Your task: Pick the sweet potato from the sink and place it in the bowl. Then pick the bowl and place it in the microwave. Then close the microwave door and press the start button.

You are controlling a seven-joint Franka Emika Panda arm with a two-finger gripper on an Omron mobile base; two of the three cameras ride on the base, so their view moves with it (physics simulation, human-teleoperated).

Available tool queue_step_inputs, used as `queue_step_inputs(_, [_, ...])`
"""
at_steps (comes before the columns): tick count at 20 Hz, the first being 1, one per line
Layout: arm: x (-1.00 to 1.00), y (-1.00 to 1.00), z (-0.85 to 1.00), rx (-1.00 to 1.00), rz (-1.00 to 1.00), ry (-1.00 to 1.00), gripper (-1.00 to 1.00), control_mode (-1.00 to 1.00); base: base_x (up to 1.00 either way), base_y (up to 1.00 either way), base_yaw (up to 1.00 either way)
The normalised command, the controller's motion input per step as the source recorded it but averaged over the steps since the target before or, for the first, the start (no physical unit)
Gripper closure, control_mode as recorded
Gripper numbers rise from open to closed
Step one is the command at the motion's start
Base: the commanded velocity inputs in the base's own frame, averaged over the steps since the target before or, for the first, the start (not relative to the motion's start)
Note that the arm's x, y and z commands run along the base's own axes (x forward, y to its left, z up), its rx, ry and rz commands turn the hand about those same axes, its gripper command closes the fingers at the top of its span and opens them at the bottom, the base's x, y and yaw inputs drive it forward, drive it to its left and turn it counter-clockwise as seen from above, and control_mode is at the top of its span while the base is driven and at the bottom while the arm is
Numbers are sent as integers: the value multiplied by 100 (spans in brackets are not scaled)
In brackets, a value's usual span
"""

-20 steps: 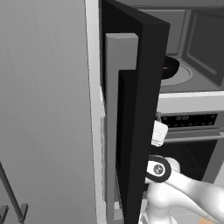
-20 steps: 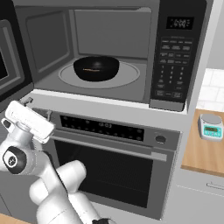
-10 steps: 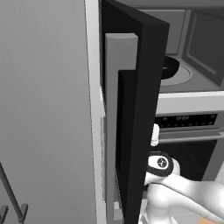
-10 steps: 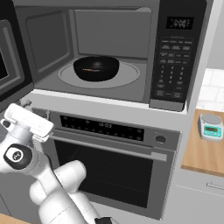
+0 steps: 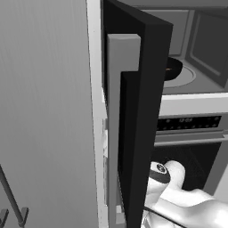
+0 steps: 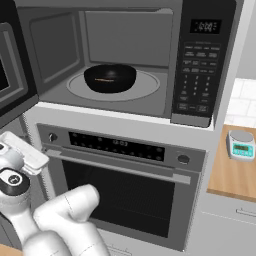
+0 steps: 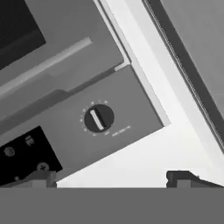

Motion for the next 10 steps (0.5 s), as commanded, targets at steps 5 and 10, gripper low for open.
queue_step_inputs(5, [15,82,-51,-12,9,10,-100,-100,0,0,0])
queue_step_inputs(10, [-4,86,4,-31,0,-12,-100,-100,0,0,0])
